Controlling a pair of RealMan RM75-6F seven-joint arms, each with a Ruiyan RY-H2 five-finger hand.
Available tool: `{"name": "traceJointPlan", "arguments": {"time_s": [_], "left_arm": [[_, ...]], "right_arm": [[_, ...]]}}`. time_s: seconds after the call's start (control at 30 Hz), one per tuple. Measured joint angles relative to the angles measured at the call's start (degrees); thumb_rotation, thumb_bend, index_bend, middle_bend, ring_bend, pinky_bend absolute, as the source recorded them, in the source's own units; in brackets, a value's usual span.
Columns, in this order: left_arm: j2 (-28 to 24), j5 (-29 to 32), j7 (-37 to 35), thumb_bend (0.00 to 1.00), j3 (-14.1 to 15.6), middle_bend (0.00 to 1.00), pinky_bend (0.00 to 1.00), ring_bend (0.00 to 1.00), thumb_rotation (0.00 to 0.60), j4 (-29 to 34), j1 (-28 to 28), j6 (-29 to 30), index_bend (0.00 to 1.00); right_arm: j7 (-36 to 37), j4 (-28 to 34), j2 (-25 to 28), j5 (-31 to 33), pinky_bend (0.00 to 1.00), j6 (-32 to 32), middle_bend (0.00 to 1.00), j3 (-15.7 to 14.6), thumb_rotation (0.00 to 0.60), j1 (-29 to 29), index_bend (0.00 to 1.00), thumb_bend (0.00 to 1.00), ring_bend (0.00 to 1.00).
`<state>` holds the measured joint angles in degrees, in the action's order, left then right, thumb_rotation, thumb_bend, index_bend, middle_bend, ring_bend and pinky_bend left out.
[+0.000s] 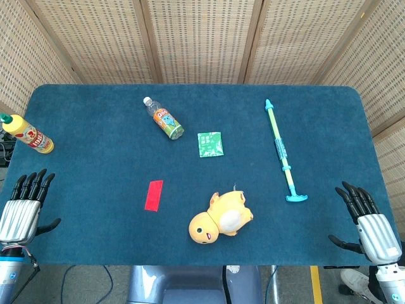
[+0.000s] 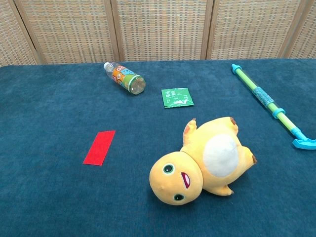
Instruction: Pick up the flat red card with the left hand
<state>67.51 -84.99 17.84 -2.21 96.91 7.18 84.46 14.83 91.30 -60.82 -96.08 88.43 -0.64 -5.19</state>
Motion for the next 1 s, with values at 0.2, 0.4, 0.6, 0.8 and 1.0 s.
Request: {"name": "traceJointPlan", "arguments": {"time_s": [0.2, 0.4, 0.6, 0.8, 1.0], "left_arm": [[-0.09, -0.03, -0.73, 0.0, 0.02, 0.0, 0.0, 0.0, 0.6, 0.06, -0.03, -0.07, 0.0], [-0.2, -0.17, -1.3, 0.0, 0.0, 0.0, 0.0, 0.0, 0.6, 0.17, -0.02, -0.07, 0.0], [0.36, 0.08, -1.72, 0.0, -0.26, 0.0, 0.0, 0.0, 0.6, -0.42, 0.16, -0.27, 0.0], [0.71, 0.24, -1.98, 0.0, -0.42, 0.0, 0.0, 0.0, 0.6, -0.75, 0.28, -0.38, 0.0], [0.79, -0.72, -2.08, 0.01, -0.15, 0.0, 0.0, 0.0, 0.6, -0.59, 0.06, 0.34, 0.0]], "right_arm": [[0.05, 0.11, 0.07, -0.03, 0.0, -0.14, 0.0, -0.08, 0.6, -0.01, 0.0, 0.0, 0.0], [0.14, 0.29, 0.18, -0.2, 0.0, -0.05, 0.0, -0.15, 0.6, 0.01, 0.0, 0.0, 0.0], [0.4, 0.58, 0.32, 0.3, 0.0, -0.59, 0.0, -0.02, 0.6, -0.18, 0.0, 0.0, 0.0], [-0.2, 0.67, 0.21, 0.29, 0.0, -1.06, 0.0, -0.17, 0.6, -0.28, 0.0, 0.0, 0.0], [-0.01, 0.64, 0.26, -0.03, 0.0, -0.64, 0.0, -0.28, 0.6, -0.12, 0.0, 0.0, 0.0]]}}
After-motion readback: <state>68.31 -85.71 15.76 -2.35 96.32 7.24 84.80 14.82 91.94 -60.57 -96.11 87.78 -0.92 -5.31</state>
